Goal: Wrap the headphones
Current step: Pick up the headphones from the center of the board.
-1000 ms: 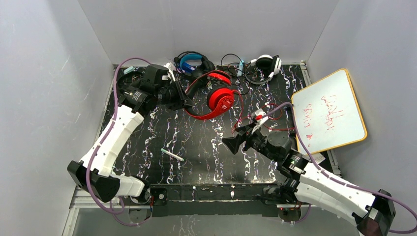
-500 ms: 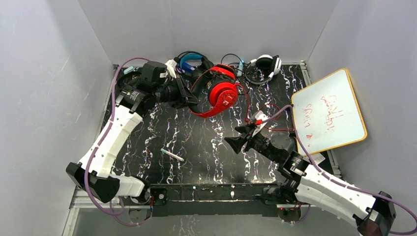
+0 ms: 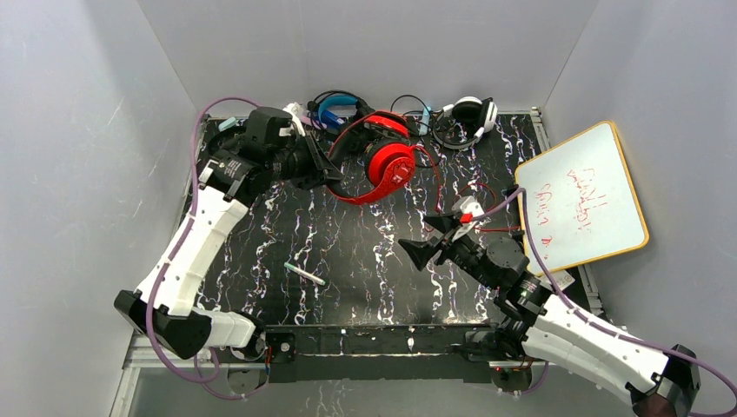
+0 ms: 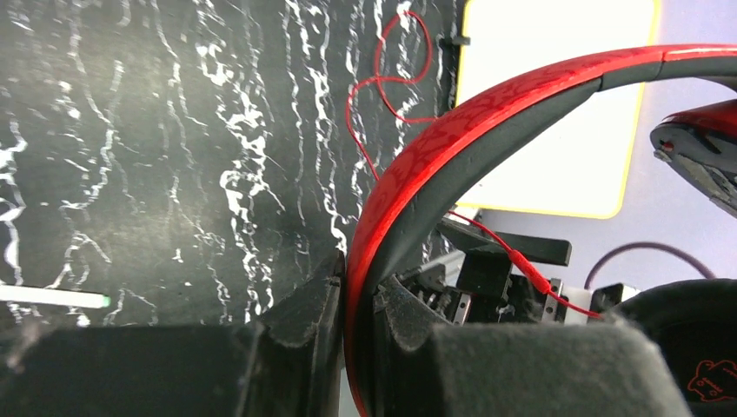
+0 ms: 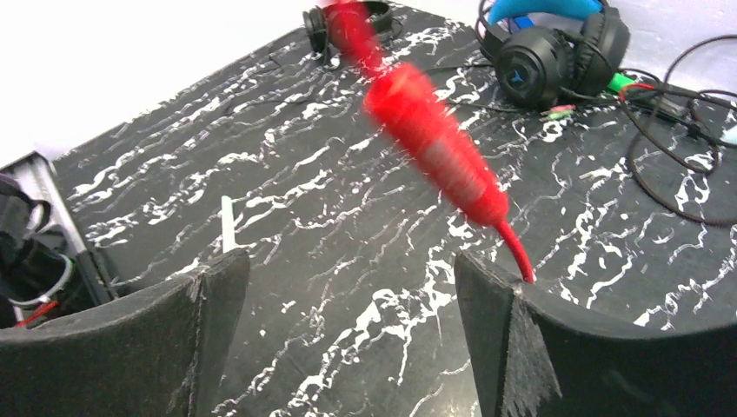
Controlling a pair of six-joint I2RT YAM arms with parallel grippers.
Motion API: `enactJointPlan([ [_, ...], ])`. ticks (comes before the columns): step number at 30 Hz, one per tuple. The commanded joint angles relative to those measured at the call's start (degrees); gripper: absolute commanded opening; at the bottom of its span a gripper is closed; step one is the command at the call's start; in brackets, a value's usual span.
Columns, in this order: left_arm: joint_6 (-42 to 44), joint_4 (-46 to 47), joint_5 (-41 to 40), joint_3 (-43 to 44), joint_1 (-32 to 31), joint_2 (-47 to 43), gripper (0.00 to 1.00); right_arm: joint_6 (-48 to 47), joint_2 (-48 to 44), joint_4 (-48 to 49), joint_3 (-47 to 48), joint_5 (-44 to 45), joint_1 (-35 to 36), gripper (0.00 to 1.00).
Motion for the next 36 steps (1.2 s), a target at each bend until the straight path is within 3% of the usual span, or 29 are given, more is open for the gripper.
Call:
enactJointPlan([
  [1, 1.76, -3.38, -8.68, 5.21, 0.37, -3.10, 0.03, -3.78, -2.16, 7.02, -5.85, 4.13, 0.07, 0.97],
  [6, 3.25, -6.20, -16.95, 6.96, 0.37, -4.49, 0.03, -2.68, -2.94, 8.85, -9.18, 10.57, 0.05, 0.99],
  [13, 5.32, -10.11, -21.45, 9.45, 0.37, -3.76, 0.03, -1.42, -0.28, 9.42, -10.33, 7.08, 0.04, 0.99],
  [16, 5.50, -10.18, -22.25, 9.14, 0.39, -3.76, 0.02, -2.32, 0.74, 10.61, -10.28, 1.19, 0.05, 0.99],
  [21, 5.20, -8.94, -23.99, 6.48, 0.38, -4.31, 0.03, -2.62, 2.72, 14.31, -10.14, -15.98, 0.04, 0.97],
  [25, 4.93, -6.91, -20.27, 4.52, 0.44, -3.73, 0.02, -2.86, 4.55, 13.81, -8.41, -21.56, 0.05, 0.94],
  [32, 4.16, -9.16, -24.94, 4.40, 0.67, -2.40, 0.05, -4.06, 2.42, 10.77, -8.61, -13.59, 0.05, 0.91],
  [36, 4.28, -8.99, -23.96, 3.86, 1.07, -2.14, 0.05, -3.64, 1.66, 11.87, -10.03, -1.98, 0.03, 0.96],
])
